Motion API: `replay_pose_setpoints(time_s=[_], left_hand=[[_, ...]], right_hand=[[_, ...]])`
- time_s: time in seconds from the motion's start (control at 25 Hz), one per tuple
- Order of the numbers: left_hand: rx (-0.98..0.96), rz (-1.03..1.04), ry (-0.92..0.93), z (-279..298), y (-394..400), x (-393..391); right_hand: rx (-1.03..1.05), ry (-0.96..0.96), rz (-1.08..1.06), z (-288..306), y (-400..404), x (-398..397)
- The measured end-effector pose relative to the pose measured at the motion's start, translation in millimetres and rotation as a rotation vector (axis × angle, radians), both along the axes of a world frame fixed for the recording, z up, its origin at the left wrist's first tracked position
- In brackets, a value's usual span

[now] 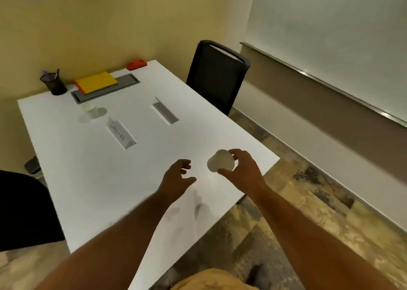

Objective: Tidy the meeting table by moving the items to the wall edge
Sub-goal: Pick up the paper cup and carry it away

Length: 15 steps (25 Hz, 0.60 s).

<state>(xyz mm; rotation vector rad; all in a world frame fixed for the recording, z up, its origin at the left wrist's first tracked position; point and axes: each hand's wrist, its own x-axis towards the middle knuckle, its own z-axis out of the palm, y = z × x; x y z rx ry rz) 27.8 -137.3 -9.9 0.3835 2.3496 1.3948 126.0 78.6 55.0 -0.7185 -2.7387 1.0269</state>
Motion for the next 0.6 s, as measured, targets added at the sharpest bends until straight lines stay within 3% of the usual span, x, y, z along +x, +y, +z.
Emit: replay_pose_setpoints(time_s=[0.36,0.6], left_hand=[[-0.063,0.518,-0.101,-6.3,34.5,-67.4],[-0.109,0.722,-0.068,-2.1,82.1,-90.6]], right_hand=[[-0.021,-0.002,0.37,-40.0,68.5,-183.2],[-0.04,-0.062,0.504,-63.5,110.9,-282.6]])
